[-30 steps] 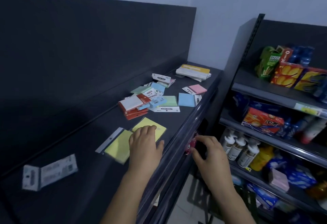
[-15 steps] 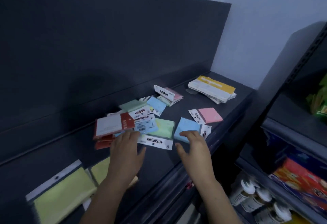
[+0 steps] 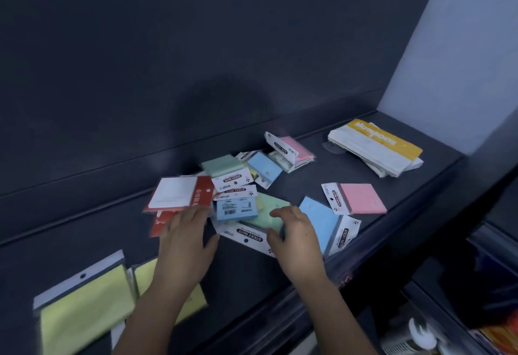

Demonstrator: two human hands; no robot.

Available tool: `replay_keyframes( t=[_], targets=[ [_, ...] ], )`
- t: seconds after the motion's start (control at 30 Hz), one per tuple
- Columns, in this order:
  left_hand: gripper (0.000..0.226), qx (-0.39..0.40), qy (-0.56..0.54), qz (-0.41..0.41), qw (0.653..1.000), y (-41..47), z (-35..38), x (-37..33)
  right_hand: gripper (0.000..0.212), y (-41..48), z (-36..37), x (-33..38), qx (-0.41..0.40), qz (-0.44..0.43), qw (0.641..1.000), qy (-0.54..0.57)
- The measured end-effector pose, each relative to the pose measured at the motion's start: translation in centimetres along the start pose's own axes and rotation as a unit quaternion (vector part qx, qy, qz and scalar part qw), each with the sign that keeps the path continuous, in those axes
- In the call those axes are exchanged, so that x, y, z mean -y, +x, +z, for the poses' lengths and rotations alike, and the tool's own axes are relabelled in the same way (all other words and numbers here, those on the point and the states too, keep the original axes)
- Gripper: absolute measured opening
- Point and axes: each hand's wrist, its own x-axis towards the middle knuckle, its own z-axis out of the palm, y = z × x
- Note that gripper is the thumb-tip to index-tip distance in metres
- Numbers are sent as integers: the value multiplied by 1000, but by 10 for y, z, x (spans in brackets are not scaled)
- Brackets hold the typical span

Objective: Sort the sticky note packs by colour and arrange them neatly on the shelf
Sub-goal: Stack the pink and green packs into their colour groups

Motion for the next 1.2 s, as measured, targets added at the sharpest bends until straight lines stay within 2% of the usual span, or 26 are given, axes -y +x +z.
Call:
replay_keyframes(
  t=[0.27,0.43,0.57,0.67,0.77,0.97,1.2],
  targets=[
    [52,-9,-2,-17,1000,0,-1,11,34,-2,7,1,23,-15,1000,-7],
    [61,-17,9,-59,998,16,0,18,46,18,11,1,58,-44,997,-16],
    [76,23,17,-86,996,36,1,15,52,44,17,5,100,-86,991,-28],
    [78,61,17,-89,994,48,3,16,65,62,20,6,137,-101,985,-27],
    [78,59,14,-105,993,49,4,24,71,73,28,11,174,-128,975,-41],
    [55,-12,47,-125,991,42,-1,43,55,85,43,39,185,-247,946,-101],
    [35,-80,70,-119,987,24,-14,47,78,117,64,63,262,-265,900,-229]
  ],
)
